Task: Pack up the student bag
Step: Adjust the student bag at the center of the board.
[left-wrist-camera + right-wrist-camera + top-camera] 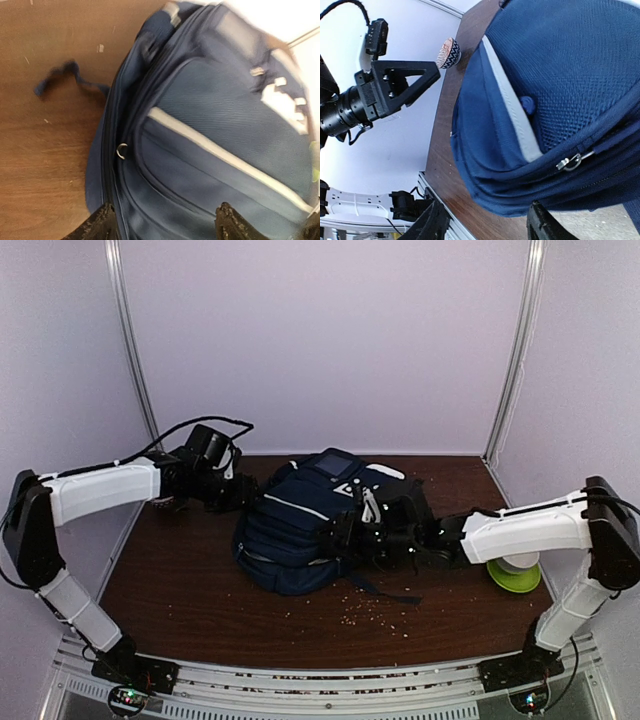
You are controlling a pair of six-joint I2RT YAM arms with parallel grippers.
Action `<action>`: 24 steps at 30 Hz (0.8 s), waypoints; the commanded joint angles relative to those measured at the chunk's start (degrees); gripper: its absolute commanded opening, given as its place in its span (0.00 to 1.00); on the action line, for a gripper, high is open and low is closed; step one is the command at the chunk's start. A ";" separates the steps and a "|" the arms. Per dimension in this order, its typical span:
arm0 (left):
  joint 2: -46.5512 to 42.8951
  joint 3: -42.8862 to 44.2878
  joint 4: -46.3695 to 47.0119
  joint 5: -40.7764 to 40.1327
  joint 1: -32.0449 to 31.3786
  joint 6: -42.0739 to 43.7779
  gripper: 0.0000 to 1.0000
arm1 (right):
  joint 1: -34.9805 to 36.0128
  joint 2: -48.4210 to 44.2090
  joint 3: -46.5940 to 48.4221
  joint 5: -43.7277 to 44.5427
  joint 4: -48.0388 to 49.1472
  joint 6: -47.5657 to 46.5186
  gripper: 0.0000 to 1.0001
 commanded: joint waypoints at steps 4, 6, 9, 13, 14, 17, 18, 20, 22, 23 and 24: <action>-17.17 -6.47 -3.57 -7.93 -1.46 2.04 0.72 | 0.31 -14.16 0.30 15.94 -23.34 -24.73 0.56; -20.38 -8.77 -4.10 -9.79 -2.68 1.69 0.72 | 0.44 -16.27 -2.21 18.98 -23.63 -30.24 0.55; -24.29 -11.61 -4.58 -13.32 -6.66 0.62 0.72 | 0.84 -16.22 -1.45 17.10 -27.21 -41.41 0.56; -26.62 -12.81 -5.23 -17.75 -14.22 -0.27 0.72 | 3.19 -11.35 2.08 15.32 -32.29 -50.54 0.56; -26.83 -12.92 -5.76 -18.21 -15.77 -0.96 0.72 | 3.87 -9.99 2.63 15.21 -32.40 -51.89 0.56; -27.92 -14.74 -6.41 -17.98 -17.04 -3.34 0.71 | 5.60 -4.70 4.78 15.02 -33.14 -54.53 0.55; -28.50 -15.58 -6.42 -17.93 -17.15 -3.91 0.71 | 6.27 -3.47 5.20 15.28 -33.03 -55.21 0.55; -29.95 -17.33 -6.40 -18.04 -17.16 -5.04 0.71 | 6.98 -1.28 5.85 16.12 -32.51 -56.31 0.55; -31.45 -18.76 -6.85 -18.24 -17.16 -5.71 0.71 | 7.51 0.38 6.69 17.13 -32.32 -57.37 0.56; -32.01 -19.21 -7.18 -18.53 -17.16 -5.97 0.71 | 7.64 1.17 7.16 18.29 -32.31 -57.54 0.56; -32.59 -19.57 -7.57 -18.79 -17.23 -6.22 0.71 | 7.66 2.08 7.78 18.97 -32.41 -58.02 0.56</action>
